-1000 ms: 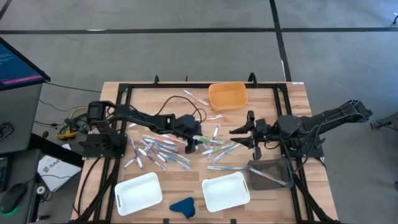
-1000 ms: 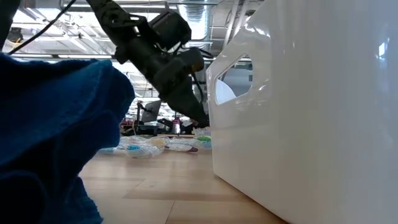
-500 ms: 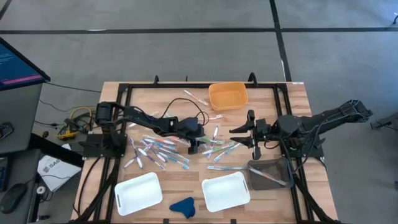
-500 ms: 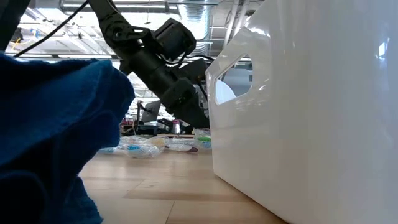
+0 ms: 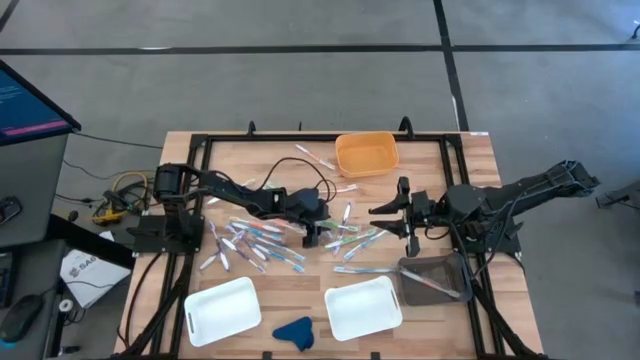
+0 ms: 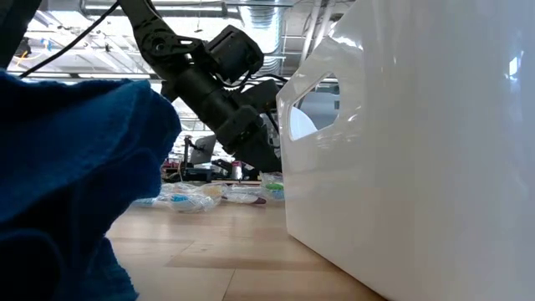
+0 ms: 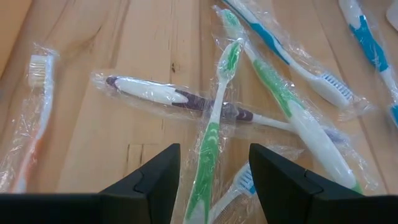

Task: Pick & Place Toothbrushes
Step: Put the green toothbrush into the yellow bin

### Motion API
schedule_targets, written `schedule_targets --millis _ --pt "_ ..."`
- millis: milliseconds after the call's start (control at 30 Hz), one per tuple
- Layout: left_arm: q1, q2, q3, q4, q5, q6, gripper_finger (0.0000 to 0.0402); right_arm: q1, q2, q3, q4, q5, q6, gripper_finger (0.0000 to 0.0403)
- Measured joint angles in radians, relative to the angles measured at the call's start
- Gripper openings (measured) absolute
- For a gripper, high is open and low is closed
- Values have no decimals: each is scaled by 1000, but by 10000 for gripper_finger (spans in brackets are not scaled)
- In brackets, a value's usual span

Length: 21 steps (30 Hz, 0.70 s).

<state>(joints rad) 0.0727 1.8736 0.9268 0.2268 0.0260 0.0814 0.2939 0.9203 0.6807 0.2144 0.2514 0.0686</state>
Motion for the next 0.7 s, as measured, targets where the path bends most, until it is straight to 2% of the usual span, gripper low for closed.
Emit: schedule_targets --millis 700 --pt "9 0 0 18 1 17 187 0 0 0 0 1 -1 113"
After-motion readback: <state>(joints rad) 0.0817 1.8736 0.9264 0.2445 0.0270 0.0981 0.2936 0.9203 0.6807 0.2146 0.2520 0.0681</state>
